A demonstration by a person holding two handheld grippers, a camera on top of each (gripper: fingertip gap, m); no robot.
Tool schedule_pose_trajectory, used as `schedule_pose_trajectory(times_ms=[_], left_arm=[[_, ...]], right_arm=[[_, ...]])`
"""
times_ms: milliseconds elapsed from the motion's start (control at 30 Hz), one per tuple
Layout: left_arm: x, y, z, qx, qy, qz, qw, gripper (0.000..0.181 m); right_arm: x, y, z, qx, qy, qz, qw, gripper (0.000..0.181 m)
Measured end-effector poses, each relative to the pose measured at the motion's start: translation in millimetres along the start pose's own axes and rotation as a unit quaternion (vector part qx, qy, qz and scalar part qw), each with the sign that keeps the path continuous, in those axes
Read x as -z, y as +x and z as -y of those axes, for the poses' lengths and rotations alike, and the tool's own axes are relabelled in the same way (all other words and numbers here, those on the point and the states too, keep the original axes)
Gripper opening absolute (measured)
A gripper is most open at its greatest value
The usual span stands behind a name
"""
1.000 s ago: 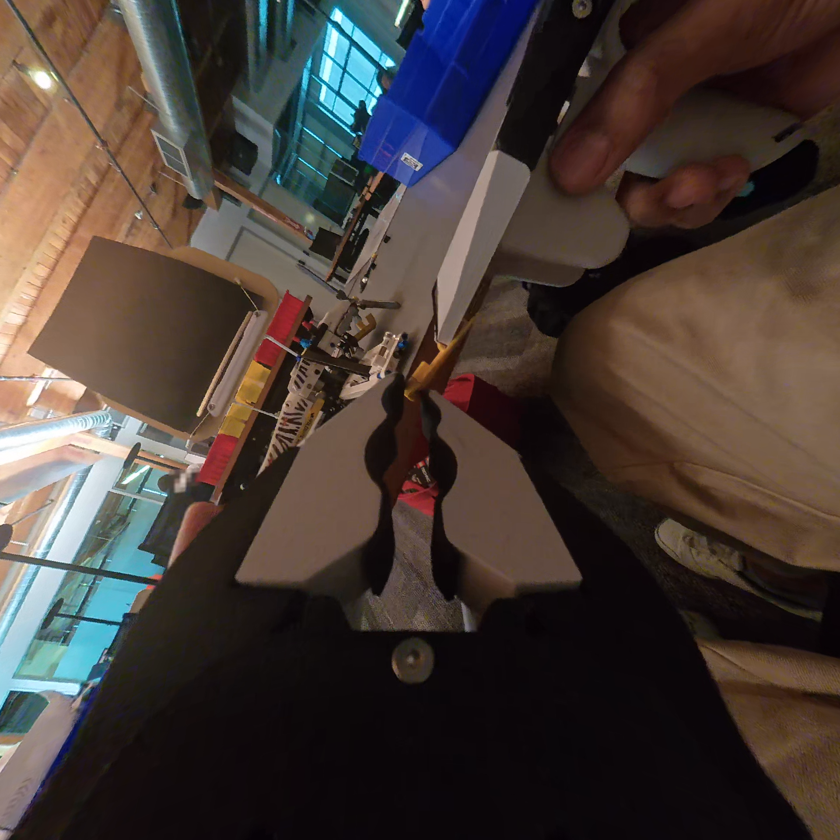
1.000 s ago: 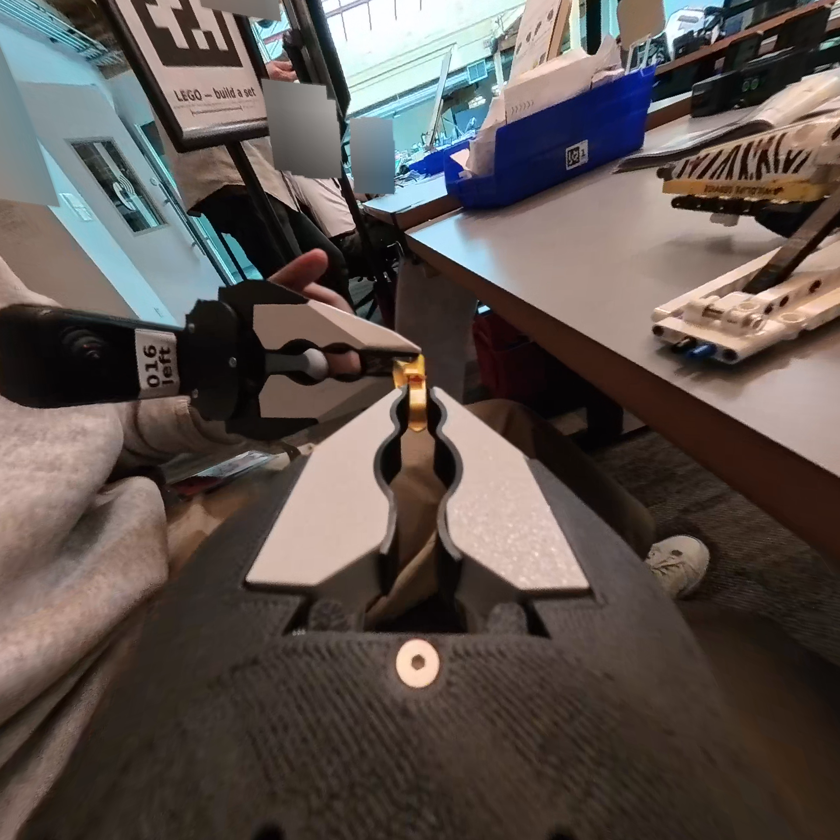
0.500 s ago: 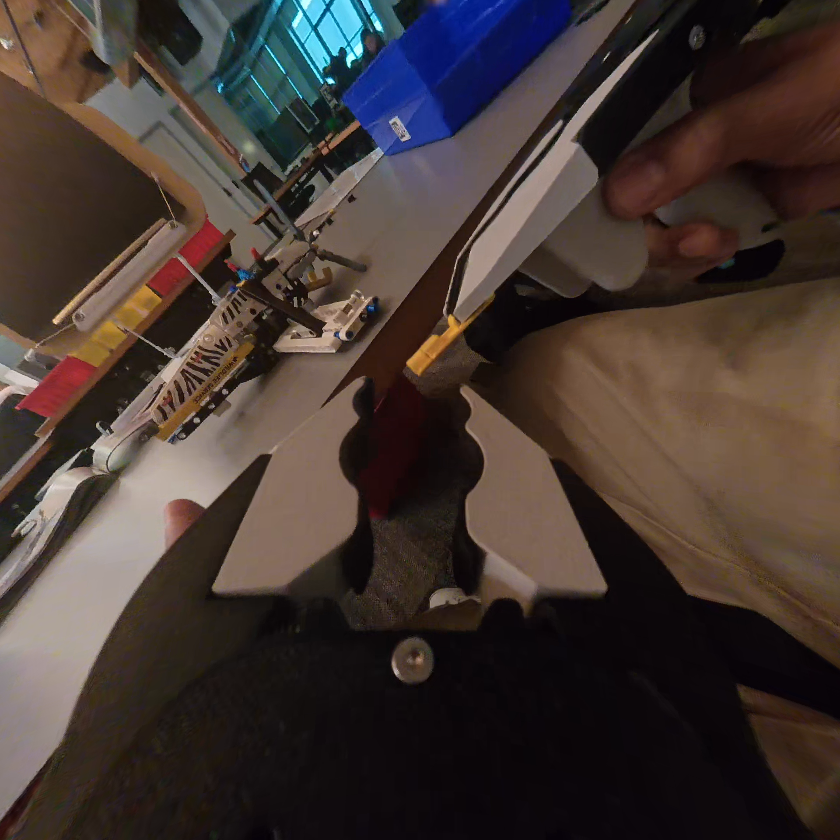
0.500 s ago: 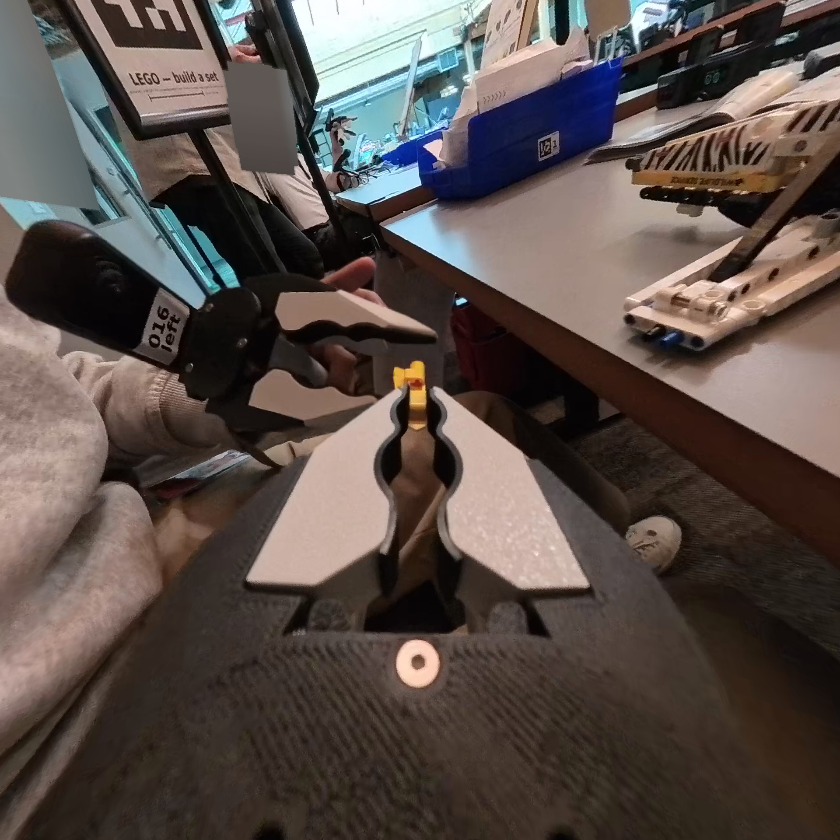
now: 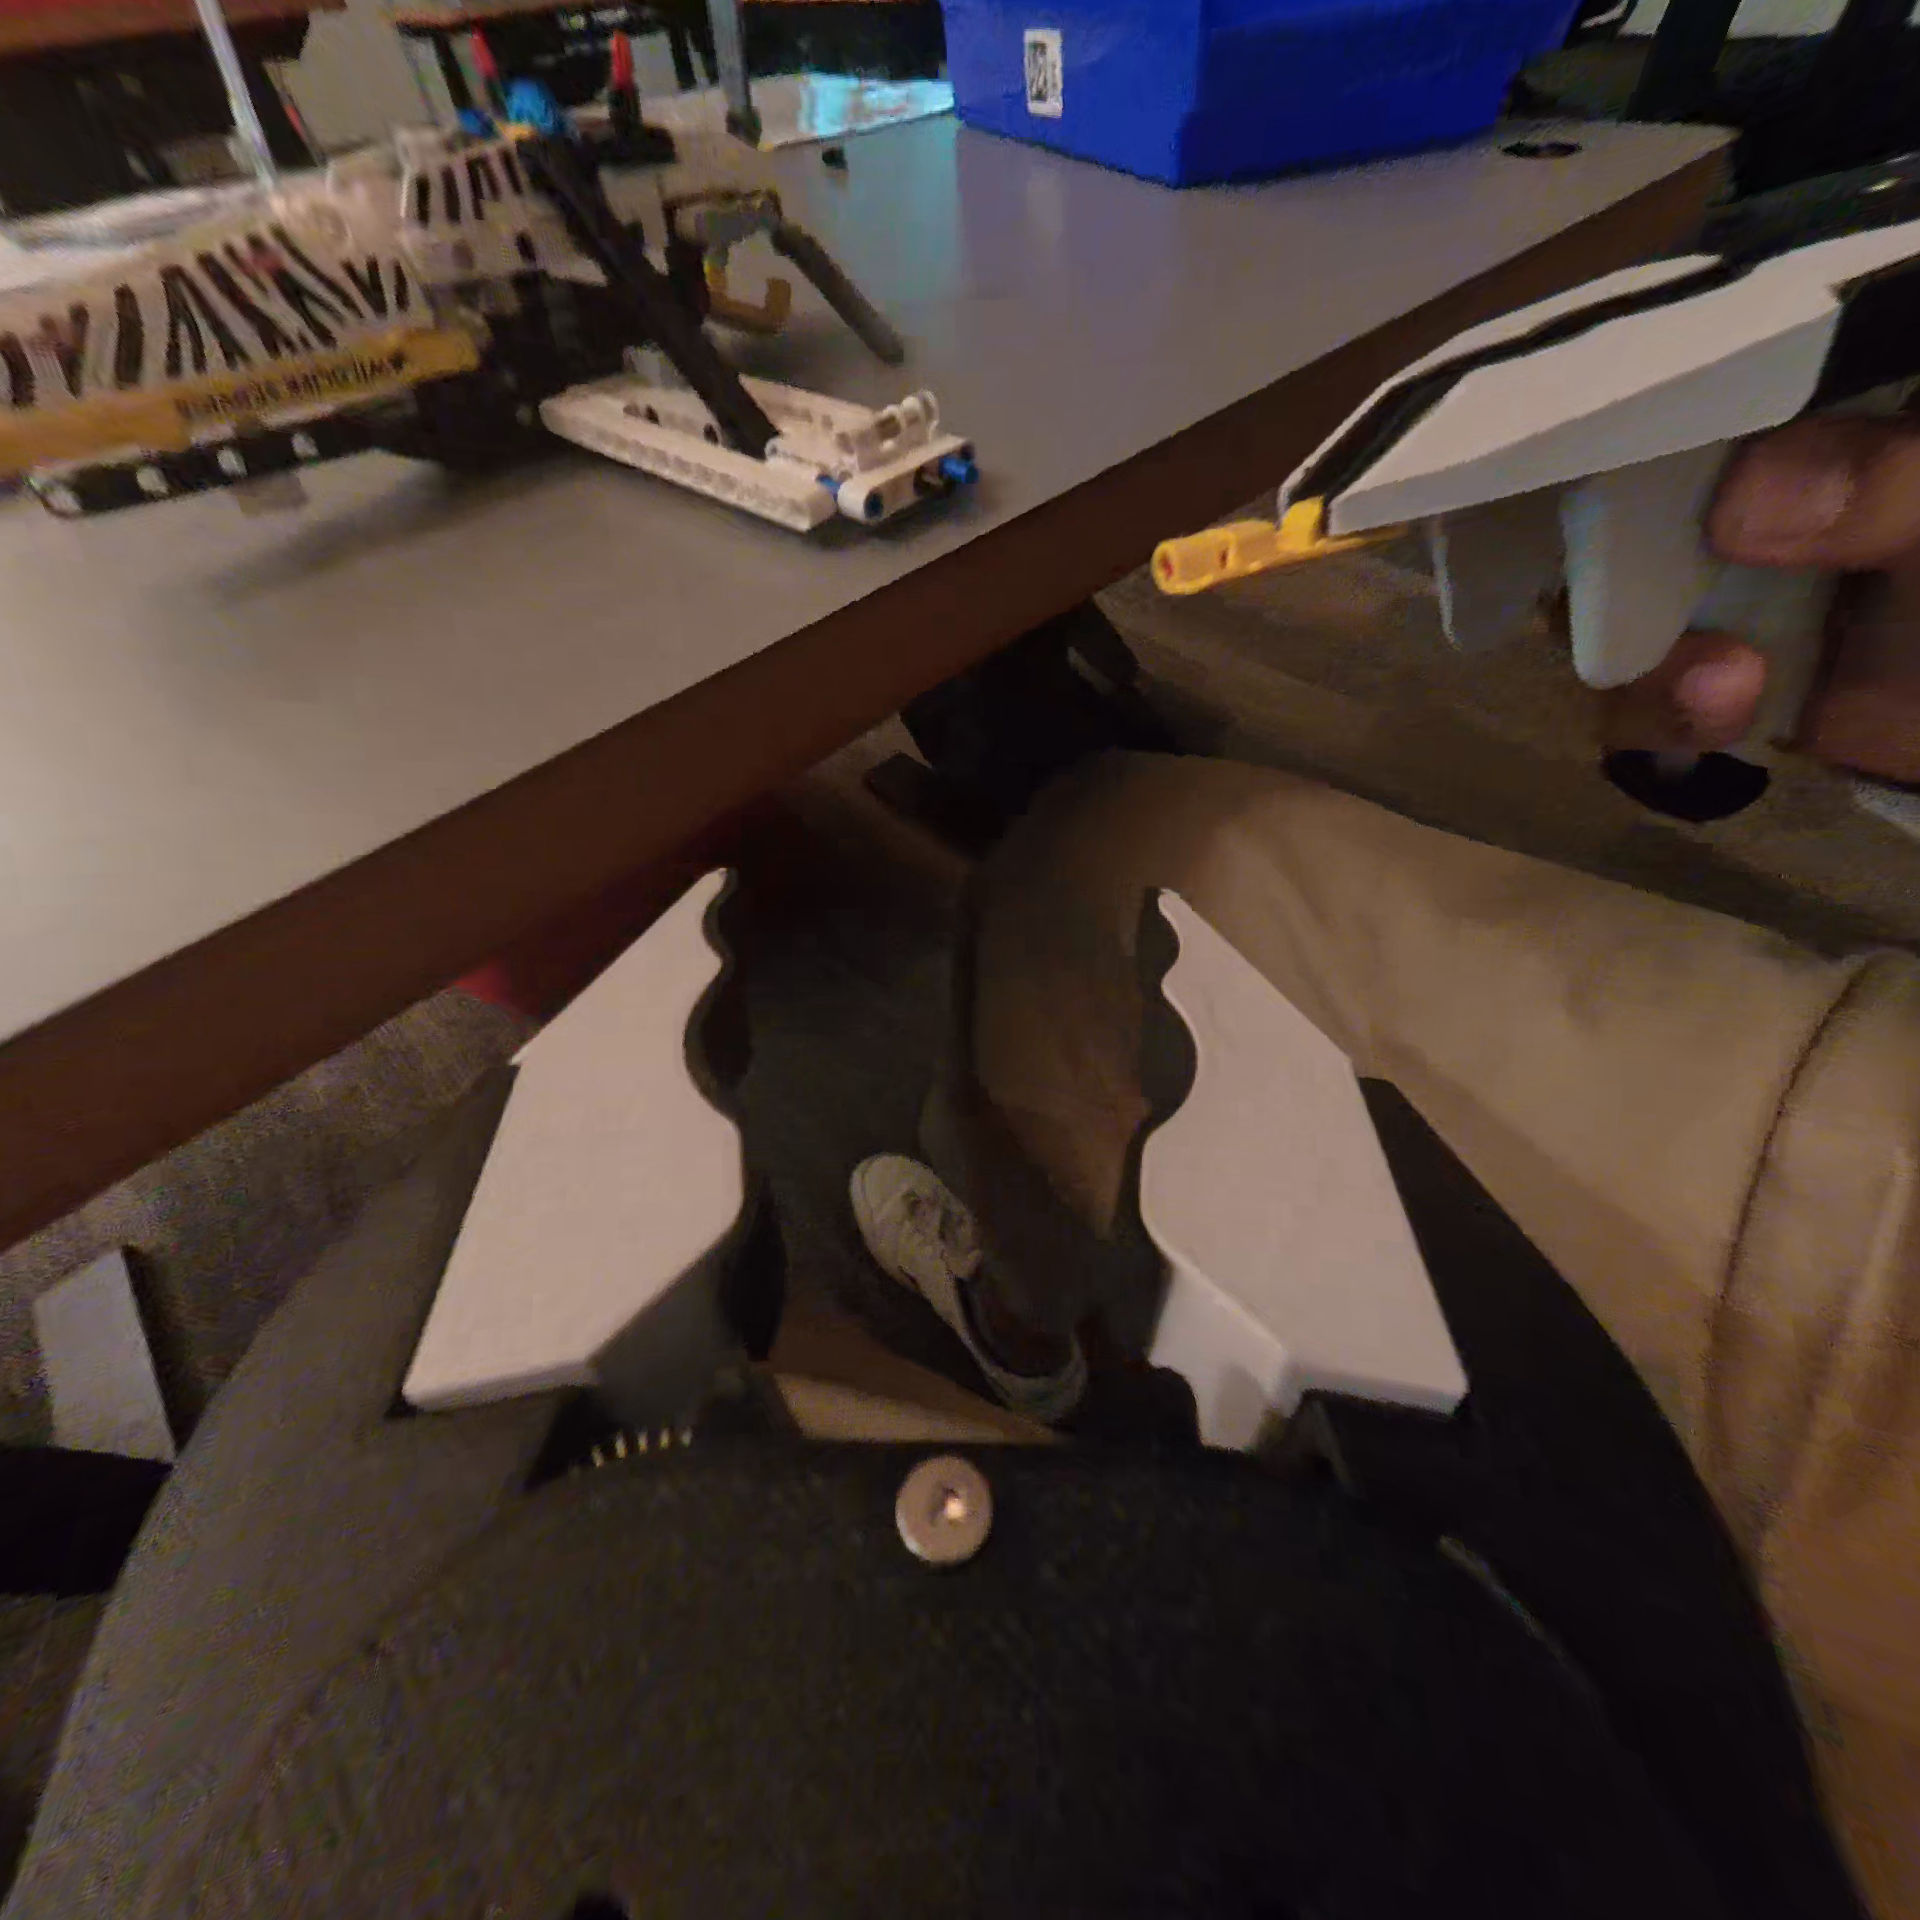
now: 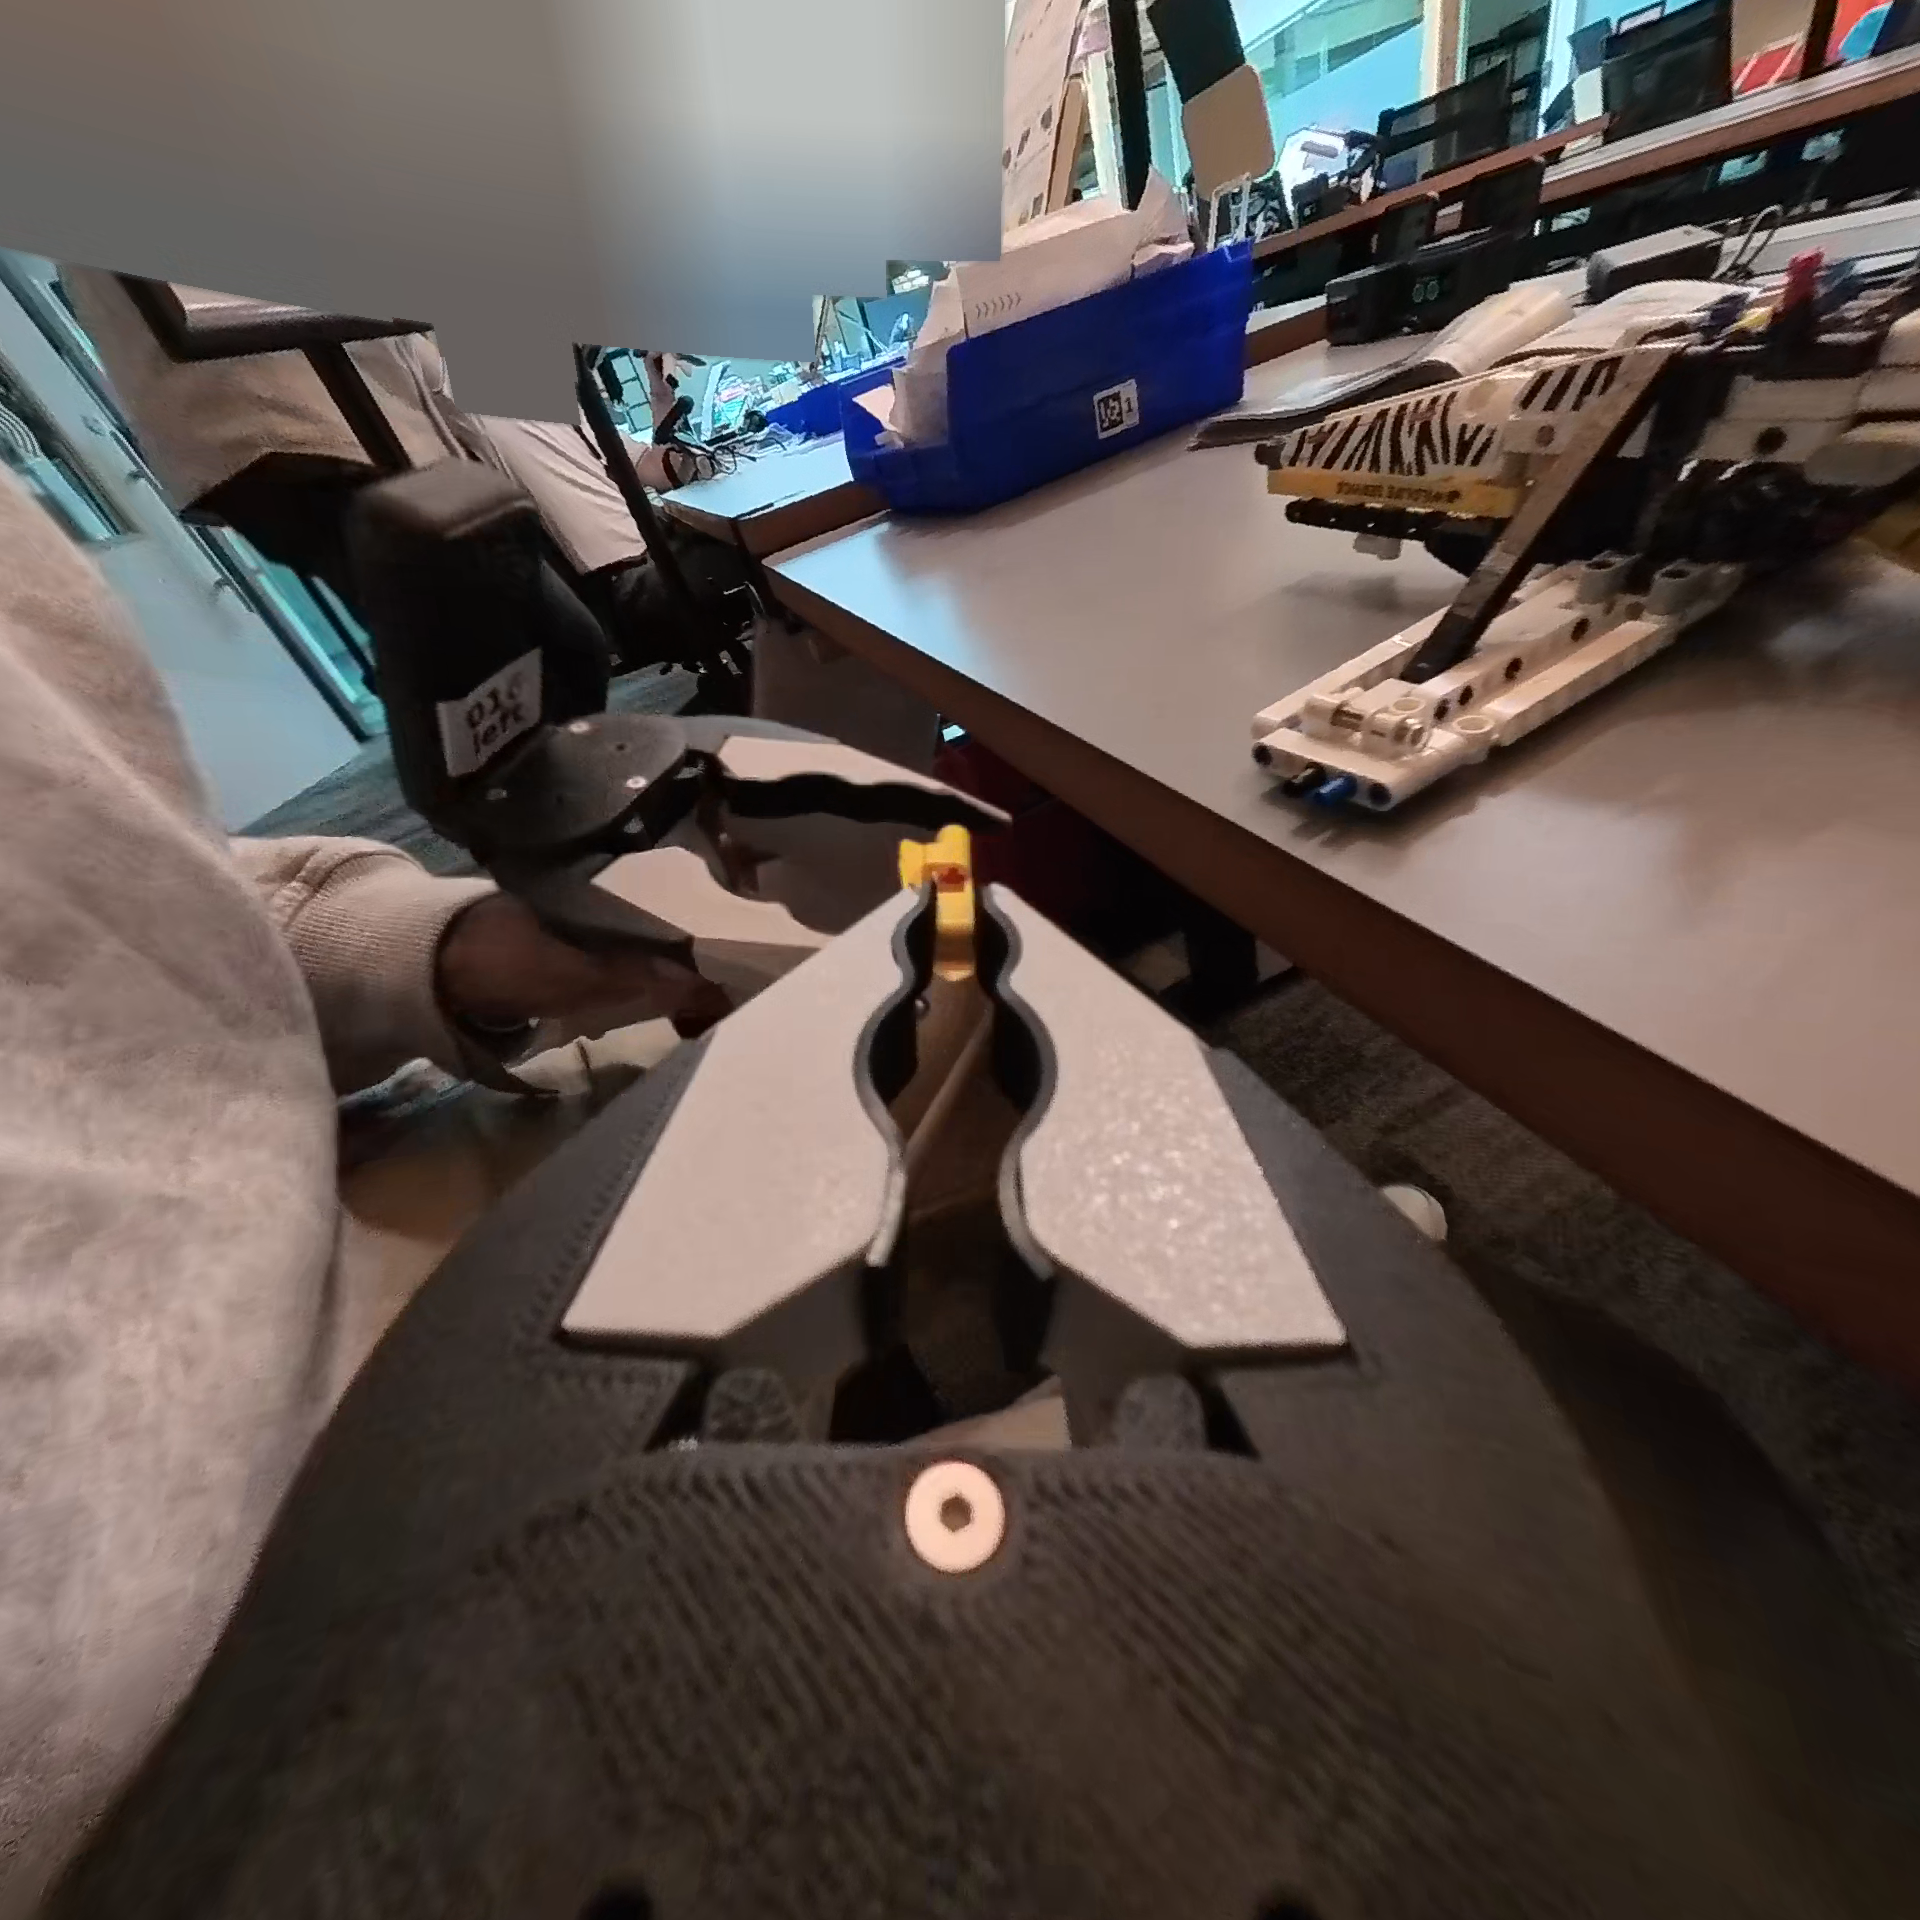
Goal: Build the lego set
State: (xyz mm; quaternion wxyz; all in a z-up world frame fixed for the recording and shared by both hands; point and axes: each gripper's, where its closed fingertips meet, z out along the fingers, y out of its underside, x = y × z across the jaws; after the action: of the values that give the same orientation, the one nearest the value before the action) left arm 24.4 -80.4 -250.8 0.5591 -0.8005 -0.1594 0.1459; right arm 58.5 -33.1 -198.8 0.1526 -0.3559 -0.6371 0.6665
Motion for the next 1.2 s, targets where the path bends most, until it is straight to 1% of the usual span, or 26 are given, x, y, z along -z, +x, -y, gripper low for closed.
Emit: schedule_pose_trajectory(times_ms=[67,133,167,200,267,300,333,400,467,500,567,600,633,700,733,800,867,1033,1200], left_arm=[[-7.4,-4.7,-8.3,0.031,-0.01,-0.009,0.999,0.073],[-14.0,-13.0,-2.6,0.054,0.016,-0.007,0.998,0.068],[-15.1,-16.5,7.0,0.059,0.045,-0.011,0.997,0.056],[-14.1,-19.1,19.5,0.054,0.08,-0.016,0.995,0.039],[-11.7,-21.6,48.2,0.008,0.156,-0.02,0.988,0.021],[-12.8,-23.5,59.0,-0.018,0.175,-0.015,0.984,0.016],[-15.1,-25.6,68.8,-0.034,0.184,-0.011,0.982,0.015],[-18.6,-24.4,86.2,-0.028,0.189,-0.03,0.981,0.017],[-20.7,-23.5,99.2,0.01,0.186,-0.052,0.981,0.022],[-23.3,-23.8,100.2,0.035,0.168,-0.062,0.983,0.026],[-29.4,-18.1,93.0,0.087,0.12,-0.1,0.984,0.037],[-30.5,-10.9,86.6,0.11,0.089,-0.132,0.981,0.037],[-29.5,-3.8,82.3,0.131,0.067,-0.162,0.976,0.037],[-24.6,5.2,82.7,0.165,0.056,-0.201,0.964,0.038],[-22.6,3.5,86.1,0.171,0.067,-0.201,0.962,0.038],[-22.0,-7.4,88.1,0.17,0.087,-0.176,0.966,0.038],[-21.9,-12.6,81.5,0.155,0.077,-0.158,0.972,0.039],[-27.7,-9.4,65.7,0.087,0.046,-0.122,0.988,0.043],[-30.6,-6.6,61.9,0.04,0.039,-0.102,0.993,0.042]], right_arm=[[1.0,1.4,3.6,0.0,0.013,0.005,1.0,0.005],[1.9,0.9,13.1,-0.009,0.048,0.025,0.999,0.005],[2.3,1.1,19.6,-0.016,0.067,0.037,0.997,0.005],[2.8,2.5,27.0,-0.021,0.086,0.046,0.995,0.005],[5.9,6.7,44.6,-0.011,0.108,0.061,0.992,0.005],[9.5,10.8,57.3,0.006,0.12,0.057,0.991,0.004],[14.6,15.0,73.7,0.026,0.139,0.05,0.989,0.004],[24.7,19.9,106.0,0.061,0.171,0.042,0.983,0.005],[27.2,29.2,120.4,0.097,0.161,0.02,0.982,0.005],[26.4,37.0,121.9,0.111,0.15,0.001,0.982,0.005],[23.9,49.7,121.7,0.121,0.136,-0.02,0.983,0.005],[22.0,53.5,121.1,0.113,0.132,-0.017,0.985,0.005],[19.3,54.5,120.5,0.097,0.128,-0.003,0.987,0.005],[13.9,54.4,119.8,0.058,0.122,0.031,0.99,0.005],[10.9,55.5,118.0,0.044,0.113,0.041,0.992,0.005],[3.8,59.7,106.7,0.028,0.075,0.044,0.996,0.005],[-0.2,60.4,90.5,0.028,0.038,0.038,0.998,0.005],[-5.1,55.7,65.1,0.033,-0.009,0.029,0.999,0.005],[-15.5,53.0,39.4,0.039,-0.059,0.029,0.997,0.005]])
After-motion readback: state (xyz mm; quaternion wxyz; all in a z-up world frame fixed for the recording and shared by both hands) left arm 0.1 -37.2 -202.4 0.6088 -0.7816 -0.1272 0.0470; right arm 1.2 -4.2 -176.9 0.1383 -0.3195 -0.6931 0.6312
